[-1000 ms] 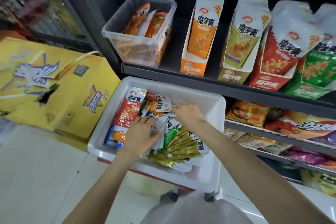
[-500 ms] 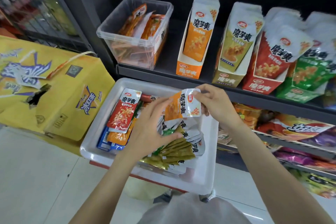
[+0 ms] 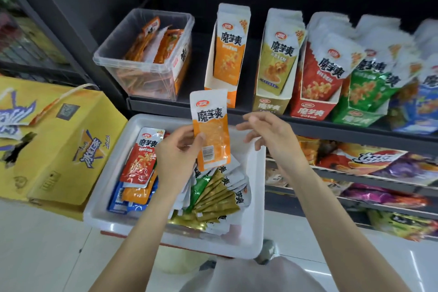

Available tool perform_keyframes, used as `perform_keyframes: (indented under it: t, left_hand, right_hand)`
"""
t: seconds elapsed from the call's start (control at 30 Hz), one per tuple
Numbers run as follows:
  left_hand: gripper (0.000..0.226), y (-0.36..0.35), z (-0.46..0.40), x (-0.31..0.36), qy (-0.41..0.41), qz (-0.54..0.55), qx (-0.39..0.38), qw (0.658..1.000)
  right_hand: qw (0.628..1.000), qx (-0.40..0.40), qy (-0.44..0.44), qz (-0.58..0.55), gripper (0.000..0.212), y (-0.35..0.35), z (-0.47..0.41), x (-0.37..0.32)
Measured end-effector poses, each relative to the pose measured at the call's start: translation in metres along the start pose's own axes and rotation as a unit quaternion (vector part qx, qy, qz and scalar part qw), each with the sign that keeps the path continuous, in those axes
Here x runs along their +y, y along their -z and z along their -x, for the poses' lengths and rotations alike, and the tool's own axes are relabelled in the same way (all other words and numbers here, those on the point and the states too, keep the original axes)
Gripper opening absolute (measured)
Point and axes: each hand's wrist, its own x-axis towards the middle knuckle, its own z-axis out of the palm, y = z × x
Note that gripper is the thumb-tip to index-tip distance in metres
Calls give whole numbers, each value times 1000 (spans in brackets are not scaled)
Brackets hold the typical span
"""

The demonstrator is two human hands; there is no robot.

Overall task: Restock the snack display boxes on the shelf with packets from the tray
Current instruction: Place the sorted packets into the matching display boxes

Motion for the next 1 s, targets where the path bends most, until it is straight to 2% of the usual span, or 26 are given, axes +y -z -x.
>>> perform_keyframes:
  t: [0.13,0.2,0.27,0.3,0.4,0.47,0.67,0.83,1.0]
  left_hand:
    - [19,-5,-3,7,-53,-31,-2,998]
    - [18,-9,-4,11,-157,-88,30,983]
    - [17,-17,-7,15,-276,-138,53,950]
    - [16,-21,-10,18,-313,-145,64,936]
    - [20,-31,-32,35,-361,-150,87,916]
    - [29,-32,-55,50,-361,-171,78,914]
    - [50,-35,-121,68,-275,-217,43,936]
    - [67,-41,-145,36,-157,-237,-30,958]
    - [58,-41,-150,20,-131,-211,-61,967]
  right_hand:
    - [995,32,52,77,10,5,-4,2]
    - [993,7,84,82,22,-3,-2,-6]
    - [990,2,107,92,41,-14,-1,-17]
    - [987,25,123,103,43,-18,-3,-24]
    - [955,129,211,162,24,-19,-23,-47]
    - [933,166,259,189,16,-14,-41,-64]
    - [870,232,319,296,21,-1,-98,-102]
    - [844,204,307,390,25,-8,-146,-90]
    - [813,190,268,480,30,-13,-169,-74]
